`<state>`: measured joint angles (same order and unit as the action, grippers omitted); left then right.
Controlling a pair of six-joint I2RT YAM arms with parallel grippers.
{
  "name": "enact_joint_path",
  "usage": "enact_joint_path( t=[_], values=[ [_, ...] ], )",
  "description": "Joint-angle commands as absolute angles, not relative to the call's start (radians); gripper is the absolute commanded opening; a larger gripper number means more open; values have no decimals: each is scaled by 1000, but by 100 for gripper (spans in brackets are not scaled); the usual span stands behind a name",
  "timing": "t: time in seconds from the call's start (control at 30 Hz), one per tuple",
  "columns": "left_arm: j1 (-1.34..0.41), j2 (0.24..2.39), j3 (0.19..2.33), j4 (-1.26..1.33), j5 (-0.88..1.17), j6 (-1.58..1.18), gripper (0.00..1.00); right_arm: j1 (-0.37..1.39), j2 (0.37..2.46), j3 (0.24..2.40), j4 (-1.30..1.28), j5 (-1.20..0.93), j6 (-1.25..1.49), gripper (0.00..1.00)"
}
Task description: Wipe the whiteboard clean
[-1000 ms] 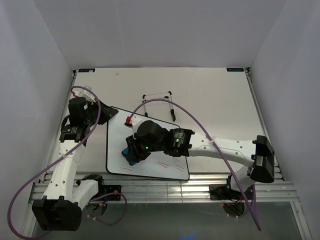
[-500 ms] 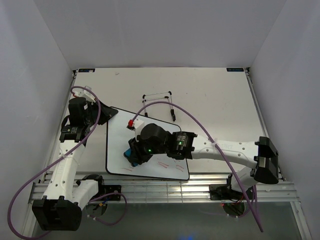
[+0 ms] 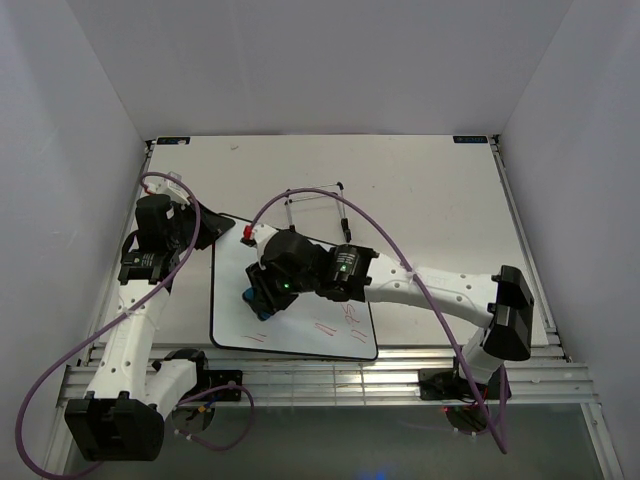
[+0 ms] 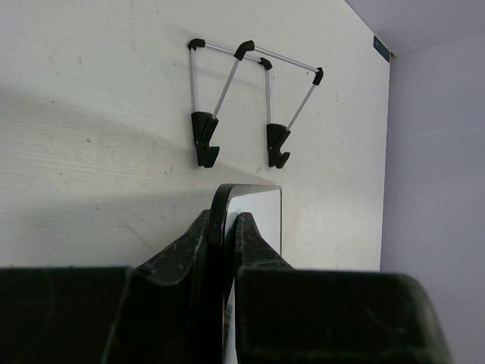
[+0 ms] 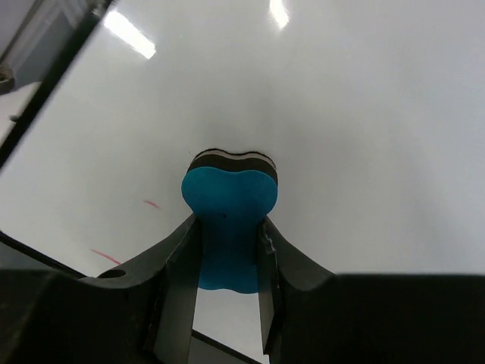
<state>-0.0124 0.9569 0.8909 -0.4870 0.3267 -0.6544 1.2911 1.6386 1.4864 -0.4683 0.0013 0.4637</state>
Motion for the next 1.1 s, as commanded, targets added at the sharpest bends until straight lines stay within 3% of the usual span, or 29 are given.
enact_joint_path(
  t=[0.0, 0.13, 0.4, 0.5, 0.67, 0.93, 1.07],
  values=[
    [-17, 951, 874, -548, 127, -479, 0, 1344, 1689, 1578, -426, -80, 437, 11],
    [-17, 943, 877, -552, 118, -476, 0, 1367, 1669, 1540, -423, -71, 442, 11],
    [-17, 954, 887, -557, 115, -476, 0, 1368, 1459, 1104, -337, -38, 511, 11],
    [-17, 960, 882, -548, 123, -479, 0, 1370, 1405, 1063, -353, -5, 511, 11],
    [-17, 963, 887, -546, 126, -480, 0, 1371, 1439, 1163, -339, -26, 447, 11],
    [-17, 957, 885, -557, 117, -476, 0, 1476, 1641, 1585, -359, -64, 339, 11],
    [-17, 957, 888, -558, 115, -476, 0, 1486, 1669, 1597, -373, 32, 325, 11]
  ],
)
